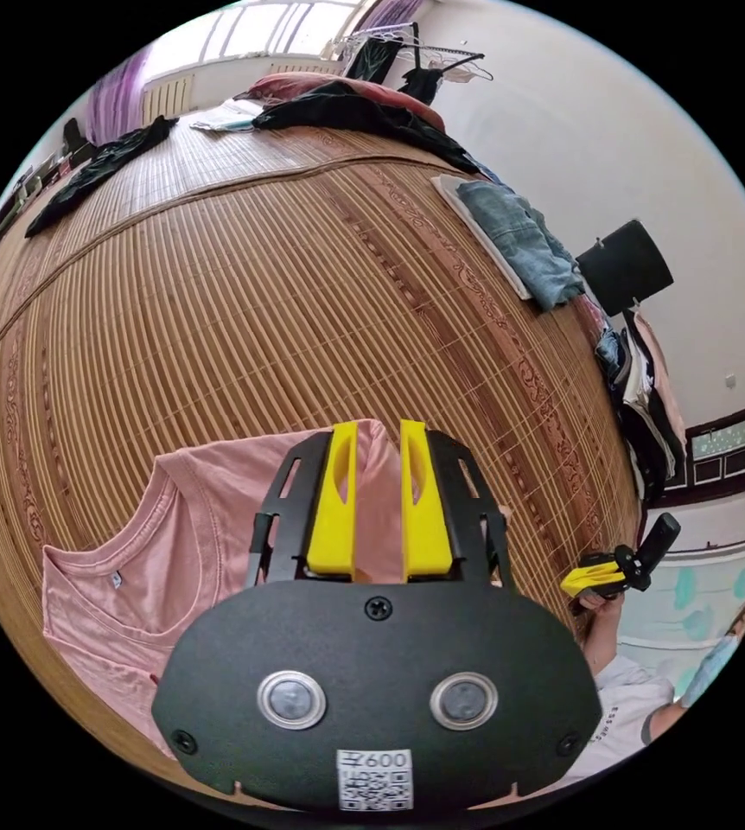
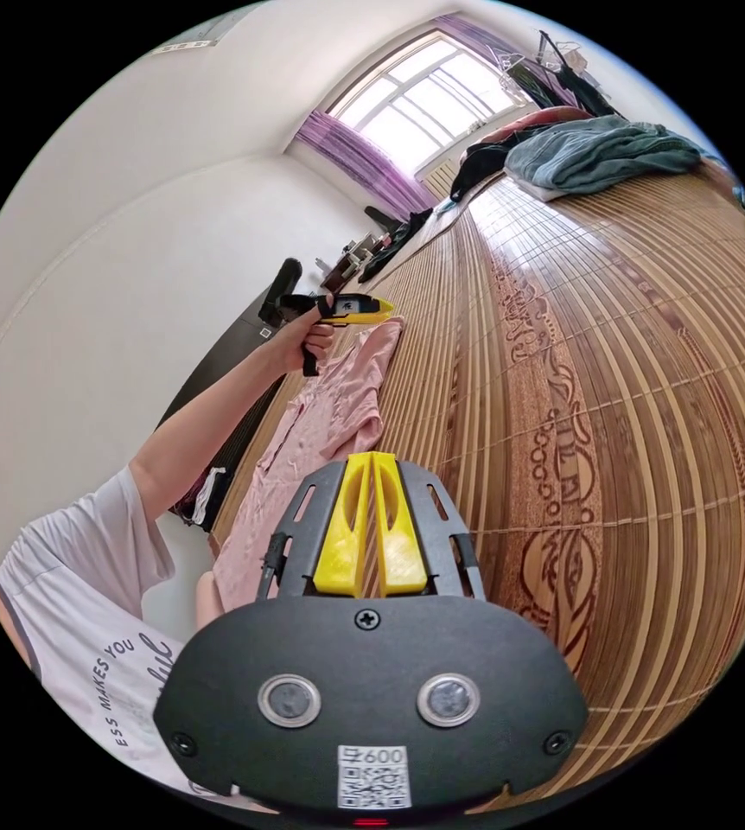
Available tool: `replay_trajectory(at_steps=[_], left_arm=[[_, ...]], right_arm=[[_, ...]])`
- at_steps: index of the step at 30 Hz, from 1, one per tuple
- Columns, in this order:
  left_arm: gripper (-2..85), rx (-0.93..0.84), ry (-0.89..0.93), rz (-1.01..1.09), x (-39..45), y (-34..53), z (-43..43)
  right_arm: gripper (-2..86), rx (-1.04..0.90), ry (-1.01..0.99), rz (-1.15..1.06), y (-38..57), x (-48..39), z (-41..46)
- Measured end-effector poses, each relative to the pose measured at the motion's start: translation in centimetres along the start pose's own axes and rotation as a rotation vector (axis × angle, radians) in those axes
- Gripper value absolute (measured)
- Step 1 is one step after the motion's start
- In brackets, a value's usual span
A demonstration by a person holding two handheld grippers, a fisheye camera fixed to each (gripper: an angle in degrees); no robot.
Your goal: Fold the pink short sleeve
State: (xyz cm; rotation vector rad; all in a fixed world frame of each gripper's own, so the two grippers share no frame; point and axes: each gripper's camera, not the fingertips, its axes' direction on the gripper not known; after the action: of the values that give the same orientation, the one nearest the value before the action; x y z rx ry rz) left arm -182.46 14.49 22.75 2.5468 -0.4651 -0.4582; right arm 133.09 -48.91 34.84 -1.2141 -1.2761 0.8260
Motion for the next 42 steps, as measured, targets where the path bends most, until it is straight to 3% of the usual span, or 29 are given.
replay_trajectory(at_steps=[10,16,26,28,33,37,42], left_arm=[[8.1,-0.054,-0.033,0.015,-2.3,0.2,3.1],[3.1,-0.068,-0.109,0.073,-3.0,0.6,2.7],[1.7,-0.043,0.142,-0.198,-12.1,0.7,-2.1],[1.4,0.042,0.147,-0.238,-12.9,0.8,-5.0],[0.7,0.120,0.208,-0.204,-12.0,1.0,-11.4],[0.4,0.091,0.176,-0.034,-6.2,8.4,-12.9],[0.3,0.235,0.028,0.020,-0.6,22.4,-14.8]], right_arm=[[-0.9,0.003,-0.020,0.010,-0.5,0.1,0.1],[-0.8,0.004,-0.032,0.014,-0.6,0.2,0.3],[-0.9,-0.025,-0.026,0.008,-0.7,0.5,1.8],[-0.9,-0.024,-0.018,0.002,-0.6,0.5,2.0],[-0.8,-0.027,-0.019,-0.001,-0.4,1.0,2.7],[-0.8,-0.028,-0.018,-0.020,0.0,1.3,3.3],[-0.3,-0.047,0.014,-0.053,0.6,1.3,4.7]])
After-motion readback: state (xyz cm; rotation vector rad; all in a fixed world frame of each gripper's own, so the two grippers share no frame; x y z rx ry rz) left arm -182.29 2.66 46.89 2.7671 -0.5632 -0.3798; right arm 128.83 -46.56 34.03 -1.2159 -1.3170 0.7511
